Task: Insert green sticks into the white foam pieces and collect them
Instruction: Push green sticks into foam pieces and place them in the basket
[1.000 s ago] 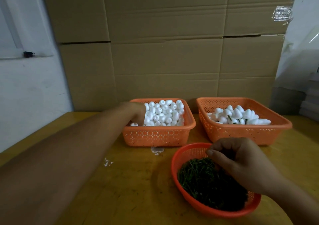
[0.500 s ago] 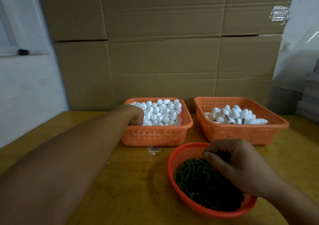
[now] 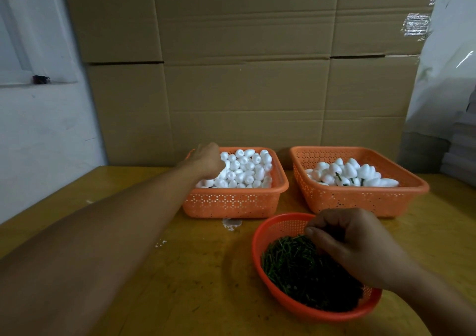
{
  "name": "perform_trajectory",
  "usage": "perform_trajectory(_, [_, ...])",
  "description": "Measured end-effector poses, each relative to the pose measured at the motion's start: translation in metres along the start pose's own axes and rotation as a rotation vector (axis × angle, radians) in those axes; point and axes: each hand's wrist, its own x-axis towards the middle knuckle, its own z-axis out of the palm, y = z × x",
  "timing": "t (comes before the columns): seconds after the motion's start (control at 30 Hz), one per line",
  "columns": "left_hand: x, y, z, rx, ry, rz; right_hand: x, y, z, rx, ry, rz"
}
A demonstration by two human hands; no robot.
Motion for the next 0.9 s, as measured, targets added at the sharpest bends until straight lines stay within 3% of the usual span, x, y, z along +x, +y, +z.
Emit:
perform_trajectory(0.4, [-0.077, 0.032, -0.024, -0.744, 0.093, 0.165, 0.000, -0.005, 0.003, -0.011, -0.020, -0.004])
perform_trajectory(0.57, [-0.138, 0.052, -0.016, -0.981, 0.004, 0.262, 0.000, -0.008, 0.003, -0.042, -0.031, 0.002])
perform_trajectory(0.9, [-0.189, 0.062, 0.016, -0.899, -0.126, 0.452, -0.002, -0.027, 0.006, -0.417, -0.332, 0.125])
